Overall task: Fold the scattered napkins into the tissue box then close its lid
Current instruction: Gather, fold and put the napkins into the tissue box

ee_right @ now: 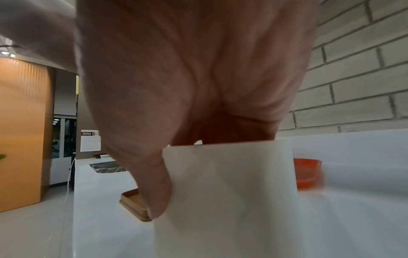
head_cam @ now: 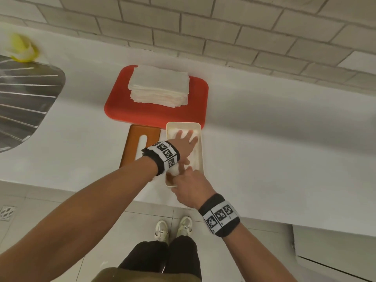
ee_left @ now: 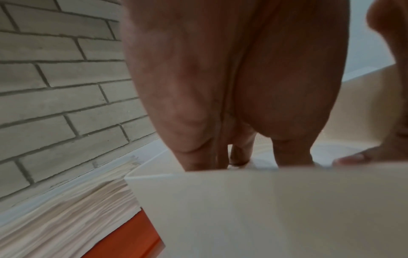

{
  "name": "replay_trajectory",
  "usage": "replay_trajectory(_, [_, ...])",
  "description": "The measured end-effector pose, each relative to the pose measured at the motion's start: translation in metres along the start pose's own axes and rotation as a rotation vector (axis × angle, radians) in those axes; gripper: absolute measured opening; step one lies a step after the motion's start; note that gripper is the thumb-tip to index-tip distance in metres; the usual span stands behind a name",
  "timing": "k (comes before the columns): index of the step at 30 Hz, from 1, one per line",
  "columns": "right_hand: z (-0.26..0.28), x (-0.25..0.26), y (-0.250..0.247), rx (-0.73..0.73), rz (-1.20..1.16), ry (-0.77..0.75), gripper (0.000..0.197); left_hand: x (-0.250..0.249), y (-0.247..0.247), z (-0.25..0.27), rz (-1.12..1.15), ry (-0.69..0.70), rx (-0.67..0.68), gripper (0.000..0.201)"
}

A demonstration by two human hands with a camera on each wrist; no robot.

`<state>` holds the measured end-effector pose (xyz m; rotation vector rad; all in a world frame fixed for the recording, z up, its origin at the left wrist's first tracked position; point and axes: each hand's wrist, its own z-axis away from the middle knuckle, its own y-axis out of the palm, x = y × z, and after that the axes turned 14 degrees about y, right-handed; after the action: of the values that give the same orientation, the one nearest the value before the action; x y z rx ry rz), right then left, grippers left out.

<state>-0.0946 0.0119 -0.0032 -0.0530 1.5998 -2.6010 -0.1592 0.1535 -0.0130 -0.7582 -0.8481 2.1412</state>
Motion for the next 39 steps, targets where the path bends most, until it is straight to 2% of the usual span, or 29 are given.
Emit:
replay_trajectory(6, [0.029, 0.001, 0.014, -0.152, -0.04, 0.026, 0.049, 0.0, -0.002, 0.022, 0.011, 0.053, -0.091, 0.1])
replay_trajectory(8, [0.041, -0.006, 0.017, -0.21, -0.079, 0.0, 0.041, -0.002, -0.002, 0.035, 0.02, 0.066, -0.143, 0.093])
replay_trajectory(10, [0.051, -0.015, 0.009, -0.226, -0.2, -0.043, 0.024, -0.003, 0.001, 0.048, 0.022, 0.075, -0.214, 0.076])
replay_trajectory(12, [0.055, -0.026, -0.011, -0.265, -0.367, 0.003, 0.04, 0.002, -0.001, 0.061, 0.07, 0.08, -0.34, 0.057])
replay_trajectory(14, [0.046, -0.044, -0.041, -0.313, -0.447, 0.07, 0.052, 0.015, -0.014, 0.073, 0.124, 0.073, -0.53, 0.041])
replay_trajectory(15, [0.035, -0.055, -0.057, -0.35, -0.455, 0.103, 0.05, 0.026, -0.023, 0.077, 0.114, 0.059, -0.626, 0.034])
replay_trajectory(17, [0.0, -0.079, -0.087, -0.436, -0.472, 0.147, 0.035, 0.051, -0.047, 0.084, 0.075, 0.003, -0.784, 0.024])
replay_trajectory(20, [-0.074, -0.108, -0.125, -0.525, -0.482, 0.153, 0.02, 0.099, -0.083, 0.081, 0.067, -0.099, -0.944, 0.015])
replay_trajectory(22, [-0.127, -0.112, -0.148, -0.485, -0.488, 0.138, 0.022, 0.134, -0.101, 0.072, 0.081, -0.169, -0.932, 0.013])
replay_trajectory(24, [-0.175, -0.105, -0.169, -0.432, -0.44, 0.113, 0.028, 0.164, -0.111, 0.058, 0.038, -0.226, -0.847, 0.02])
replay_trajectory(27, [-0.23, -0.083, -0.186, -0.368, -0.352, 0.058, 0.041, 0.19, -0.117, 0.034, 0.081, -0.261, -0.727, 0.048])
replay_trajectory(29, [-0.255, -0.07, -0.185, -0.278, -0.322, 0.042, 0.05, 0.199, -0.116, 0.022, 0.094, -0.261, -0.649, 0.068])
replay_trajectory(30, [-0.265, -0.065, -0.18, -0.218, -0.297, 0.043, 0.053, 0.205, -0.114, 0.016, 0.086, -0.262, -0.599, 0.072])
replay_trajectory(31, [-0.271, -0.061, -0.174, -0.17, -0.274, 0.052, 0.057, 0.21, -0.111, 0.011, 0.065, -0.259, -0.558, 0.07])
replay_trajectory(33, [-0.282, -0.059, -0.164, -0.152, -0.254, 0.059, 0.061, 0.221, -0.109, 0.005, 0.021, -0.253, -0.535, 0.053])
replay_trajectory(35, [-0.288, -0.059, -0.162, -0.185, -0.222, 0.051, 0.063, 0.229, -0.114, 0.003, -0.034, -0.242, -0.542, 0.038])
replay_trajectory(39, [-0.299, -0.055, -0.17, -0.261, -0.172, 0.066, 0.067, 0.243, -0.13, 0.001, -0.174, -0.182, -0.539, 0.028])
